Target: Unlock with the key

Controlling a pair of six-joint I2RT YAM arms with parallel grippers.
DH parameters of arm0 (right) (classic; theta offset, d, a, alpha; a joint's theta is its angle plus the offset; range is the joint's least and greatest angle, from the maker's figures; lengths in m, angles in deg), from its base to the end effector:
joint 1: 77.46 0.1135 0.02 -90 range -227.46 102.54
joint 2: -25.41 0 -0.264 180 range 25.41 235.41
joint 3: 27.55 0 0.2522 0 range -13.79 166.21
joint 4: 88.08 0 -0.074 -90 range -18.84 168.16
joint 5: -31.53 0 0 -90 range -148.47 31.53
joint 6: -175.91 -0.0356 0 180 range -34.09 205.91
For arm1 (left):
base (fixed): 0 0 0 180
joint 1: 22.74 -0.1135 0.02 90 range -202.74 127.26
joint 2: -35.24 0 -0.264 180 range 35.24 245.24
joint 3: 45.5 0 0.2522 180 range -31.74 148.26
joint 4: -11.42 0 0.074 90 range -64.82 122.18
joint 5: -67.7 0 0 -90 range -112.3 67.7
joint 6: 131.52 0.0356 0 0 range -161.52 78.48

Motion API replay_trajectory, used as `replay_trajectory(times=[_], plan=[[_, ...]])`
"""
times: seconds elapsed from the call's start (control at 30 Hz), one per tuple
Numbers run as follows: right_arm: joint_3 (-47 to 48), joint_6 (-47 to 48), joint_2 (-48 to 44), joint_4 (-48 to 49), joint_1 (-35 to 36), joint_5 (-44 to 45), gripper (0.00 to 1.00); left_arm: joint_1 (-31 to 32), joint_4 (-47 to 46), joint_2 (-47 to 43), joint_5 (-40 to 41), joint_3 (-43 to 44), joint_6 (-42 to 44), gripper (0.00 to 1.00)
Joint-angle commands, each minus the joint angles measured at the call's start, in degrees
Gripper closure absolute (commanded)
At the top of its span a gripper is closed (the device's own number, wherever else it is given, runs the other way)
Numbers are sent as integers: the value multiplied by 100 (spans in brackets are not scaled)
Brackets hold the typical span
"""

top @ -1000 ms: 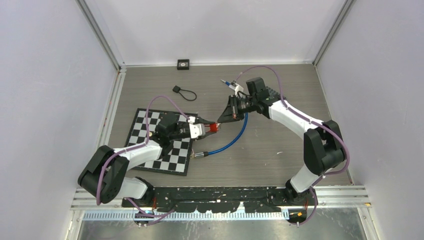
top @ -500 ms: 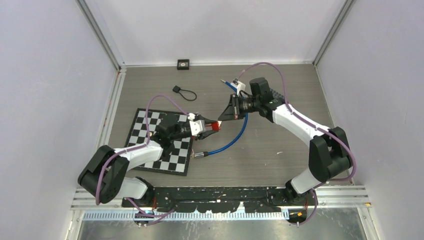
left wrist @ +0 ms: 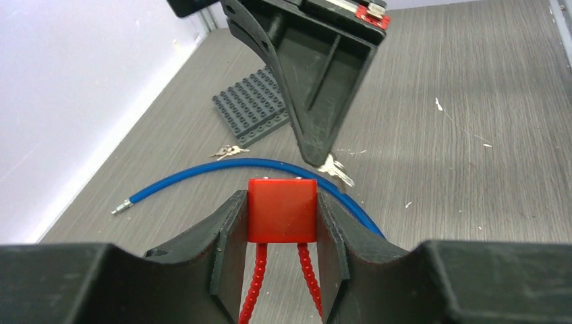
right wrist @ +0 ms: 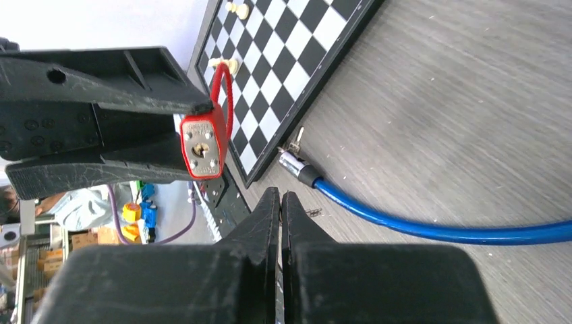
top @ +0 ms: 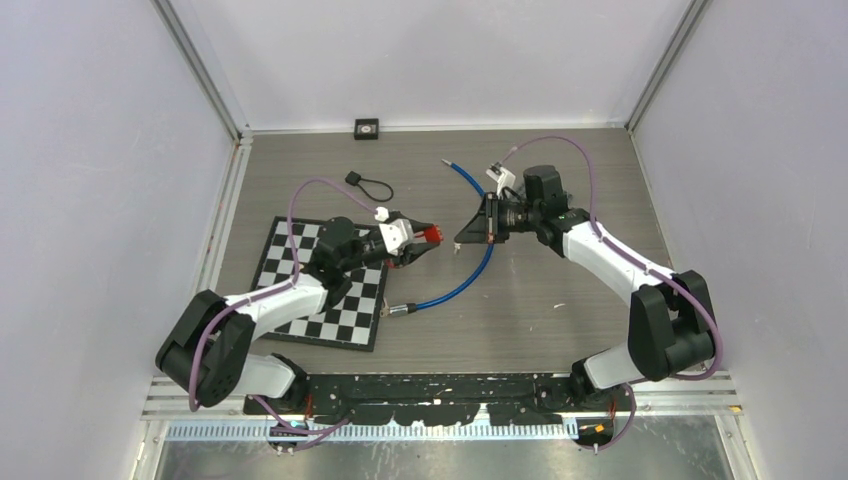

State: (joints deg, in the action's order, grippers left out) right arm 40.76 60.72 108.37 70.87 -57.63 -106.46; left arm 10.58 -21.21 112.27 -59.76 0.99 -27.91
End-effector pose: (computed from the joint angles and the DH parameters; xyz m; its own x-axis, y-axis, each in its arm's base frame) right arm 0.2837 0.1304 0.2546 -0.8350 0.0017 -0.5503 -0.4854 0.4687 0.7380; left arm 0.2222 -0.1720 0.2463 0.2517 0.0580 -0.9661 0.9102 0.3249 0.2567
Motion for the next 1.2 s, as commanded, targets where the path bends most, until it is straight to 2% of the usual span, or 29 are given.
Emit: replay_trajectory(times=[0.0,0.3,0.63,0.7,0.8,0.9,1.03,1.17], plan=[[-34,-323,-288,650,-199,311,99,172,153,58,-36,176,-4,100],[275,-575,-279,881,-270,1120,100,408,495,421,432,552,-702,100],[162,-691,-373,1241,-265,1416,100,458,-366,539,304,364,-935,100],[187,-414,-428,958,-275,1525,99,457,-333,517,236,354,-908,100],[221,278,-487,143,-334,1680,99,461,110,465,46,382,-616,100],[-27,975,-623,-398,-550,1482,99,467,585,462,-248,435,-180,100],[-344,1531,-952,-806,-1069,1090,100,597,1843,651,157,866,655,100],[-245,2069,-1212,-1372,-1291,878,99,763,2864,1134,479,1381,1686,100]])
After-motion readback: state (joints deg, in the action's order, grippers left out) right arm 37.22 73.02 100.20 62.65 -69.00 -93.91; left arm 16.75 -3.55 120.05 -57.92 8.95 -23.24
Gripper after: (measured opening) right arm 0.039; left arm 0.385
